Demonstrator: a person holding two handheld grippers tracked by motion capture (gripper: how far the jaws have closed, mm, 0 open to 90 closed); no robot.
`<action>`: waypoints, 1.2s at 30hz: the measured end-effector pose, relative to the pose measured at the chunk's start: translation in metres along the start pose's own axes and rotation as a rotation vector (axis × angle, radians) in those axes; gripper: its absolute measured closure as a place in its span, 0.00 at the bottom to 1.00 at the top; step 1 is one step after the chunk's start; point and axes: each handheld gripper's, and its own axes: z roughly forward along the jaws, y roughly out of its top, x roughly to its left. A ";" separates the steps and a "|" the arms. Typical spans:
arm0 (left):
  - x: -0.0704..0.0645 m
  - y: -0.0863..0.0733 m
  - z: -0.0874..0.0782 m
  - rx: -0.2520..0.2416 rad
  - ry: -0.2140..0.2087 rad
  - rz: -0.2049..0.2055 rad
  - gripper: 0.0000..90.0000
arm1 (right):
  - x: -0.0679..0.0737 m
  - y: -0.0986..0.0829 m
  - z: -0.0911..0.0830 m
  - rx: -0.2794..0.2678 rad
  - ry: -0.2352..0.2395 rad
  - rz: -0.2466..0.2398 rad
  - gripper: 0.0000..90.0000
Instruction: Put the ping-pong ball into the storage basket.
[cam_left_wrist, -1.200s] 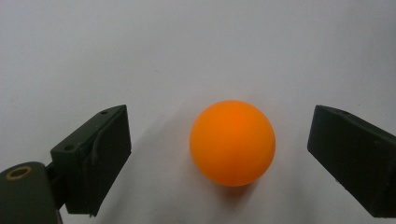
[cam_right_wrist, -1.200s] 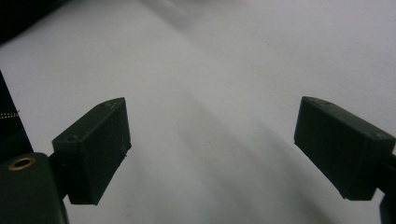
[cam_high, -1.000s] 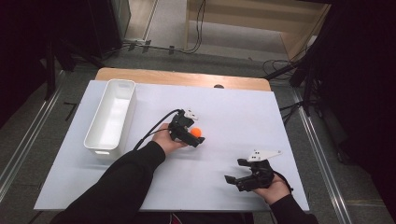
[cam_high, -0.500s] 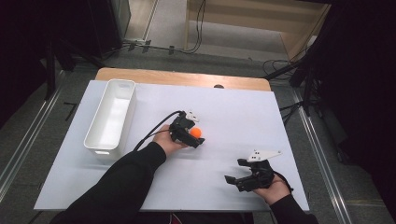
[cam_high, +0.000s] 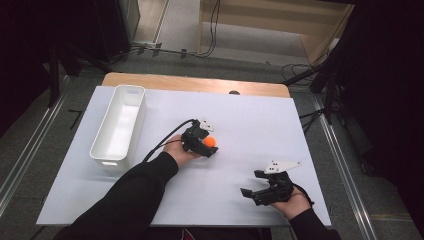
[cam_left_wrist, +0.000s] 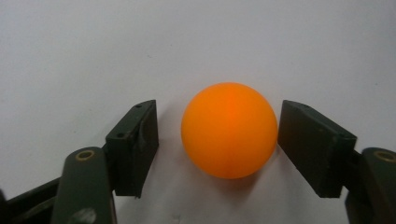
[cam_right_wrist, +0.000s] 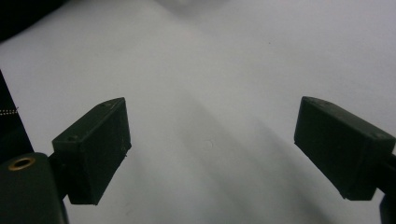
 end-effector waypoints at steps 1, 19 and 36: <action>0.000 0.000 0.000 0.000 0.002 -0.002 0.34 | 0.000 0.000 0.000 -0.001 -0.002 -0.002 0.11; 0.000 0.000 -0.003 0.008 0.011 0.003 0.56 | 0.000 0.000 0.000 0.009 -0.006 0.001 0.11; 0.007 0.004 -0.013 -0.012 -0.025 -0.030 0.56 | 0.000 0.000 0.000 0.008 -0.005 0.005 0.11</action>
